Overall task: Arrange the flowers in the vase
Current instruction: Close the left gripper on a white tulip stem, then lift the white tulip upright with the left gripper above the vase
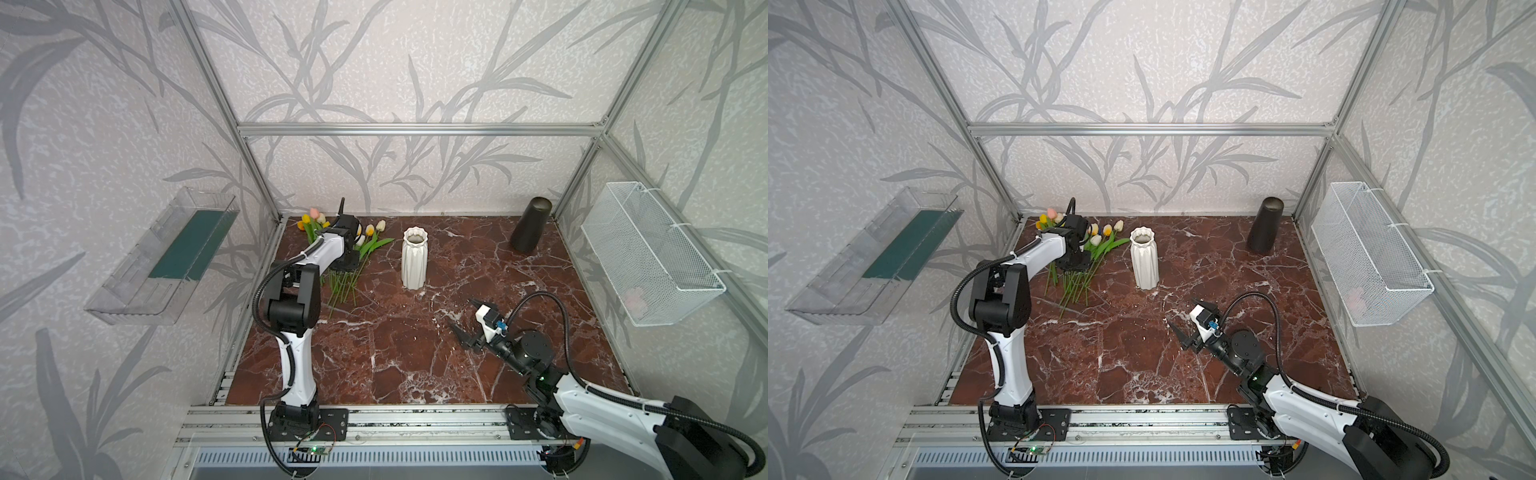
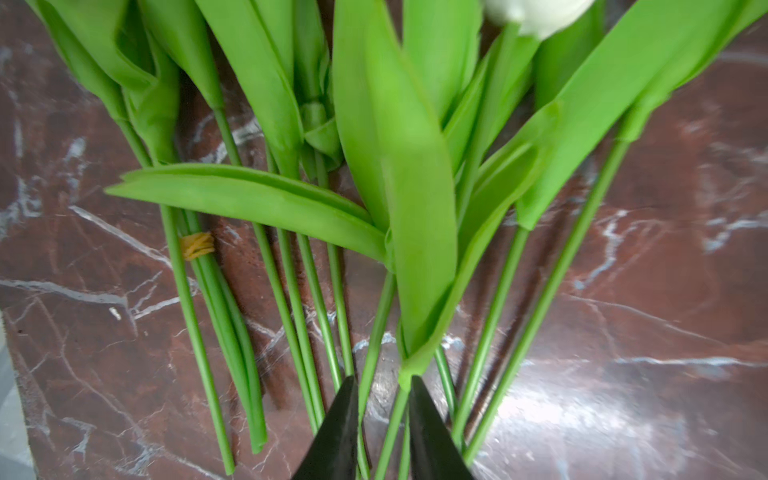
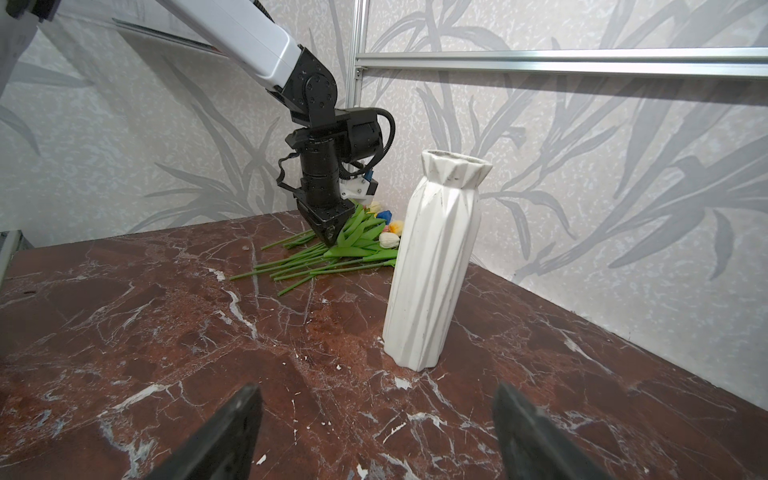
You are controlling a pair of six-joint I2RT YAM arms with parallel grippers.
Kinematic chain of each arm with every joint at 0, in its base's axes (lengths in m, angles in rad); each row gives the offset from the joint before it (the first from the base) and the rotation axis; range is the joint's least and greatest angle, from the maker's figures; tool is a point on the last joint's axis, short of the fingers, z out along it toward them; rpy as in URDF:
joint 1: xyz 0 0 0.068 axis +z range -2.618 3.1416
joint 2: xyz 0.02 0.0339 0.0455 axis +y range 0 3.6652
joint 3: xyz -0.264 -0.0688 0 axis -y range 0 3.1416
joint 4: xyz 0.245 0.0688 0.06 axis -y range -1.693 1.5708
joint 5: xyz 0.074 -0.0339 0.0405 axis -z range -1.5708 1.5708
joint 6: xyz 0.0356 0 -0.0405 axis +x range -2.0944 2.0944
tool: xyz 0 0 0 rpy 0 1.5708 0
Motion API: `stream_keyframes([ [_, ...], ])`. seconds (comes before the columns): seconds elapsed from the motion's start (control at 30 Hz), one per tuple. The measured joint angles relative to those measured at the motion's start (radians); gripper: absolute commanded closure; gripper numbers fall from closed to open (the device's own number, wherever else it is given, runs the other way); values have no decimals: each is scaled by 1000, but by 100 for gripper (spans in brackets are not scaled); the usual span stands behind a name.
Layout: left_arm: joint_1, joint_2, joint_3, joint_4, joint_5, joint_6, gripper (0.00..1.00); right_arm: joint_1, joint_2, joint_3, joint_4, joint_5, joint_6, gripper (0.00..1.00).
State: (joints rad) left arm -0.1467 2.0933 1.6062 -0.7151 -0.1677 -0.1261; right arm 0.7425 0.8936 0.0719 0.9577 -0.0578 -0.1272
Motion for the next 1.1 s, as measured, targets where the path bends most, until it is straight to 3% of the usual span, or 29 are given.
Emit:
stream_keyframes([
  [0.6,23,62,0,14,-4,22,84,0,-14,0,-3,-3,0,12],
  [0.87,23,61,0,19,-2,25,96,0,-14,0,-4,-3,0,11],
  [1.1,21,-35,-32,19,-3,21,100,0,-13,0,-4,-3,0,11],
])
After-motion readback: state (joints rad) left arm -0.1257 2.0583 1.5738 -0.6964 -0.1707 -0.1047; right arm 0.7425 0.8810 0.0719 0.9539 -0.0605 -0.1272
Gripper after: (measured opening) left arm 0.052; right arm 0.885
